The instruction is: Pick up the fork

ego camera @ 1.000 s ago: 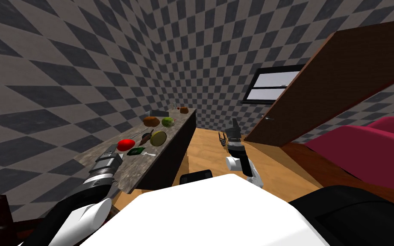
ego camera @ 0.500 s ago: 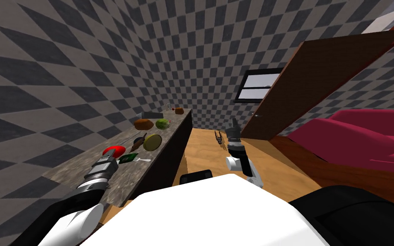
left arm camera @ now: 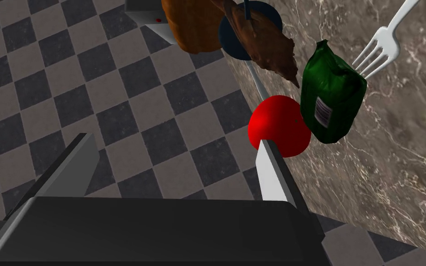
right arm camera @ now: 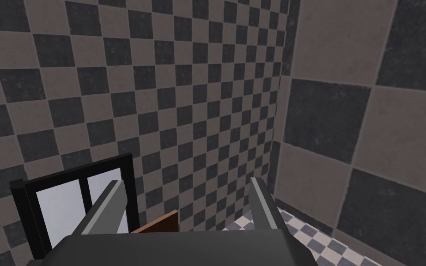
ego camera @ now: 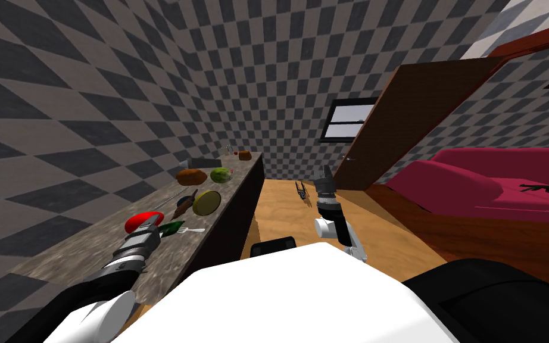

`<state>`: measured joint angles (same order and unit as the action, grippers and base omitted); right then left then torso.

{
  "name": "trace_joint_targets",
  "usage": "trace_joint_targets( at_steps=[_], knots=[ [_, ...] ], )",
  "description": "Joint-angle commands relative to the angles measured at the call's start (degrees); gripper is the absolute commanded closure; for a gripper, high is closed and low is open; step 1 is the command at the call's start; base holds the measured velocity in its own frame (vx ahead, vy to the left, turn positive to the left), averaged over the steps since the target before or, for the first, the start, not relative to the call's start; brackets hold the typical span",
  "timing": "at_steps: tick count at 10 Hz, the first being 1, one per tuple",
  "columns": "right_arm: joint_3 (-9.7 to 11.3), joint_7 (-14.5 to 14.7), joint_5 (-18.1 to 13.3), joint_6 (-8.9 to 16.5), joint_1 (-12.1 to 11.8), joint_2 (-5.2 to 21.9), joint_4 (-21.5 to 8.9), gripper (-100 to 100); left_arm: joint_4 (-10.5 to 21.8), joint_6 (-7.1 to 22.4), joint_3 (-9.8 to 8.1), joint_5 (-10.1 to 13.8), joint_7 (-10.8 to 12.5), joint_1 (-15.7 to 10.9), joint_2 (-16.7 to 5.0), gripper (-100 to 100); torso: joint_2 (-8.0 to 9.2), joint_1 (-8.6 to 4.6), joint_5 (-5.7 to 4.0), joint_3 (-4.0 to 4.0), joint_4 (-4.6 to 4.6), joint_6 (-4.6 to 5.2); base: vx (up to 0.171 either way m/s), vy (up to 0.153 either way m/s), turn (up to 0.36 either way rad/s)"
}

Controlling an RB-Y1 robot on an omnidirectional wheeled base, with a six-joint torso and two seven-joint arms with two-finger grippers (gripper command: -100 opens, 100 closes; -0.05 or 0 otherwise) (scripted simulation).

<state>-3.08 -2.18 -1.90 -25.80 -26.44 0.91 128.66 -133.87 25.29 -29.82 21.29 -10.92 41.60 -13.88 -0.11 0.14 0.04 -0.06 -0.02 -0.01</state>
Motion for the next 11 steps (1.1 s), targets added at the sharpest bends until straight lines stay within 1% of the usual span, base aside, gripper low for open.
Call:
trace_joint_targets(
  at_steps=[1,2,3,4,5,6,7,8,9,10,11],
  knots=[
    [0.00,0.00,0.00,0.00,0.00,0.00,0.00,0,0.13,2.86,-1.10,1.14,-0.33,0.32,-0.59,-100,0.00,0.00,0.00,0.00,0.00,0.00,0.007,0.037,-0.171],
    [-0.01,0.00,0.00,0.00,-0.01,0.00,0.00,0,0.13,4.57,-1.10,1.14,-0.33,0.32,-0.59,-100,0.01,0.03,0.01,0.00,0.00,-0.06,0.002,0.016,0.022],
    [-0.01,0.00,0.00,0.00,-0.02,0.00,0.00,0,0.39,6.39,-2.58,2.77,-1.29,1.00,-0.70,-100,0.03,-0.03,0.00,0.02,0.01,-0.08,0.006,0.021,-0.239],
    [0.00,0.00,0.00,0.00,0.00,0.00,0.00,0,0.39,7.56,-2.58,2.77,-1.29,1.00,-0.70,-100,0.03,-0.01,0.00,0.02,0.01,-0.02,0.007,0.031,-0.195],
    [-0.01,0.00,0.00,0.00,-0.01,0.00,0.00,0,0.39,9.20,-2.58,2.77,-1.29,1.00,-0.70,-100,0.01,0.01,0.01,0.01,0.00,-0.05,0.007,0.018,0.007],
    [-0.01,0.00,0.00,0.00,-0.02,0.00,0.00,0,0.71,11.06,-4.01,4.40,-2.26,1.66,-0.77,-100,0.01,-0.03,0.00,0.01,0.00,-0.08,0.018,0.019,-0.246],
    [0.00,0.00,0.00,0.00,-0.01,0.00,0.00,0,0.71,12.85,-4.01,4.40,-2.26,1.66,-0.77,-100,-0.01,-0.02,-0.01,-0.01,0.00,-0.02,0.013,0.032,-0.176],
    [-0.01,0.00,0.00,0.00,-0.02,0.00,0.00,0,0.71,14.21,-4.01,4.40,-2.26,1.66,-0.77,-100,-0.01,0.01,0.01,-0.01,0.00,-0.07,0.002,0.021,0.004],
    [-0.01,0.00,0.00,0.00,-0.02,0.00,0.00,0,1.09,16.05,-5.40,6.02,-3.24,2.30,-0.80,-100,0.01,-0.03,0.00,0.01,0.00,-0.09,0.011,0.029,-0.244],
    [0.00,0.00,0.00,0.00,-0.01,0.00,0.00,0,1.09,17.91,-5.40,6.02,-3.24,2.30,-0.80,-100,-0.01,0.01,0.00,0.00,0.00,-0.02,0.013,0.040,-0.170],
    [-0.01,0.00,0.00,0.00,-0.02,0.00,0.00,0,1.09,19.02,-5.40,6.02,-3.24,2.30,-0.80,-100,-0.02,0.04,0.02,-0.01,0.00,-0.07,0.005,0.021,0.002]
  ],
)
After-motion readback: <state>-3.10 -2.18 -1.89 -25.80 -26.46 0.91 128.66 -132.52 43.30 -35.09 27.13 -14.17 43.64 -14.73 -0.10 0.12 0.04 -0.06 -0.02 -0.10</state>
